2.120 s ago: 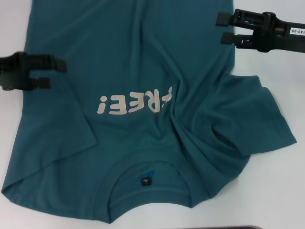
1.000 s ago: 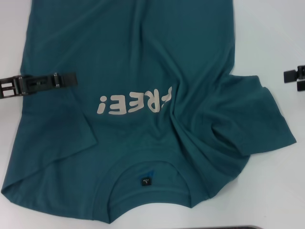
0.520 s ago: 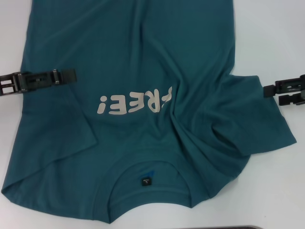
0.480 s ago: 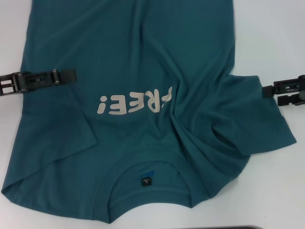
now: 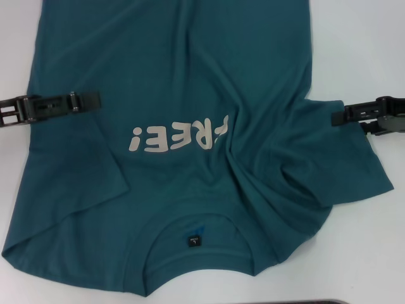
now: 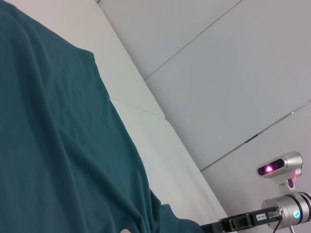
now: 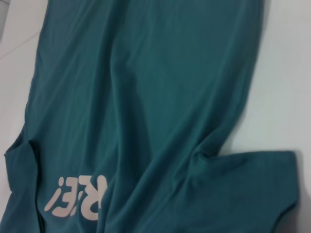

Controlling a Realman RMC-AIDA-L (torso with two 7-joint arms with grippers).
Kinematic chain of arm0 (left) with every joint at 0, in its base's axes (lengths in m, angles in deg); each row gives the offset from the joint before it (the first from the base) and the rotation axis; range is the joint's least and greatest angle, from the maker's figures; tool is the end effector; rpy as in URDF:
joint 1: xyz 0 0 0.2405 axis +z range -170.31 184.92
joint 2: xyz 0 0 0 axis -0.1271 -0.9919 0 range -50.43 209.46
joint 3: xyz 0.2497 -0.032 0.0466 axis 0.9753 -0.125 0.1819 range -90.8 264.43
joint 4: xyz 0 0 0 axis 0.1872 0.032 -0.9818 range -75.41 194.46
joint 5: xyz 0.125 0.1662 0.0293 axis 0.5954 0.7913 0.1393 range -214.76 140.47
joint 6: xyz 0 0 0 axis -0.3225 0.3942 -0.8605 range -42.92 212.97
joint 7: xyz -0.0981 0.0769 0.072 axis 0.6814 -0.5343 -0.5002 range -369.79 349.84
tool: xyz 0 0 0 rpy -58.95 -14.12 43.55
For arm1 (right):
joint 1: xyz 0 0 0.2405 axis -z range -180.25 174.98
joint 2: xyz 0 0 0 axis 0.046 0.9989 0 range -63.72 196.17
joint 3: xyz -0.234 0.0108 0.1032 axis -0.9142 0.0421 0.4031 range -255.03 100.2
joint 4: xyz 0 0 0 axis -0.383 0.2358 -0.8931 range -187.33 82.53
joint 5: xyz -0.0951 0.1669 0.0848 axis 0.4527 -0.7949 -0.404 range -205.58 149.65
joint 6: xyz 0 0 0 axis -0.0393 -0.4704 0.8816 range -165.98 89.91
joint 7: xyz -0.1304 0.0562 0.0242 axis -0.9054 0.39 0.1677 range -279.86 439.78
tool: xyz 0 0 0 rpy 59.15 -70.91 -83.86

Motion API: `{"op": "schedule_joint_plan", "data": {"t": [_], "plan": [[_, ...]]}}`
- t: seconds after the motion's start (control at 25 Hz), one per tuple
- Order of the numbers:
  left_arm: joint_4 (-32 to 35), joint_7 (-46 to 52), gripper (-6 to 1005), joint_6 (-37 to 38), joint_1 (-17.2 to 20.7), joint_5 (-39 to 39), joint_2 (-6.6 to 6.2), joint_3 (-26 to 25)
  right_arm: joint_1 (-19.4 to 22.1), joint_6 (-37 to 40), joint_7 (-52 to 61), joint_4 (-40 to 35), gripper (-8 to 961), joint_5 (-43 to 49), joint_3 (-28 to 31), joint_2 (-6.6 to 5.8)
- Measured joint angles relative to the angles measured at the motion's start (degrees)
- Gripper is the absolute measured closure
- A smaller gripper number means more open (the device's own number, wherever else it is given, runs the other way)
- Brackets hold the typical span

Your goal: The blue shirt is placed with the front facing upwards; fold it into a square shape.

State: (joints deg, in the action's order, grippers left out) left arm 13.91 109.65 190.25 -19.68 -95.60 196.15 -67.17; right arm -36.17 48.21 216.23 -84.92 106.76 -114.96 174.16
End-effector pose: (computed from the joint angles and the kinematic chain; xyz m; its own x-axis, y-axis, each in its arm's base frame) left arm -0.2838 0.2995 0.0601 0.3171 0.8082 0.4963 0.8479 -0.4760 0.2333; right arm 0.3278 0.3384 0.0534 0.1210 -0.9572 -0.2630 -0.9926 -0.1178 -0.0282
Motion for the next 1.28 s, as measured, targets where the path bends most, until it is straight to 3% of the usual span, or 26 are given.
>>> {"op": "schedule_joint_plan", "data": {"t": [0.28,0.36,0.6,0.8,1.08,1.24,1.28], "plan": [[0.01,0.16,94,-0.15,0.0,-0.63,-0.01,0.0,-1.13,0.71,0.29,-0.86,74,2.6,-1.33,0.76],[0.01,0.25,94,-0.19,-0.01,-0.75,-0.06,0.0,-1.4,0.54,0.52,-0.88,276,3.63,-1.51,0.78],[0.0,0.82,94,-0.57,-0.21,-0.79,-0.3,0.0,-1.3,0.9,1.51,-1.27,409,4.08,-1.21,-0.19],[0.04,0.91,94,-0.94,-0.54,-0.8,-0.39,0.0,-1.48,0.99,1.91,-1.65,520,4.76,-1.69,-0.32],[0.1,1.21,94,-1.51,-0.82,-0.8,-0.61,0.0,-2.34,1.32,2.0,-1.32,793,6.79,-2.42,-0.11],[0.01,1.55,94,-1.52,-0.8,-0.79,-0.75,0.0,-1.97,3.31,2.65,-3.02,943,6.72,-1.5,-0.75],[0.01,1.58,94,-1.52,-0.76,-0.79,-0.77,0.0,-1.67,3.78,3.0,-4.02,943,6.67,-1.09,-0.94]]}}
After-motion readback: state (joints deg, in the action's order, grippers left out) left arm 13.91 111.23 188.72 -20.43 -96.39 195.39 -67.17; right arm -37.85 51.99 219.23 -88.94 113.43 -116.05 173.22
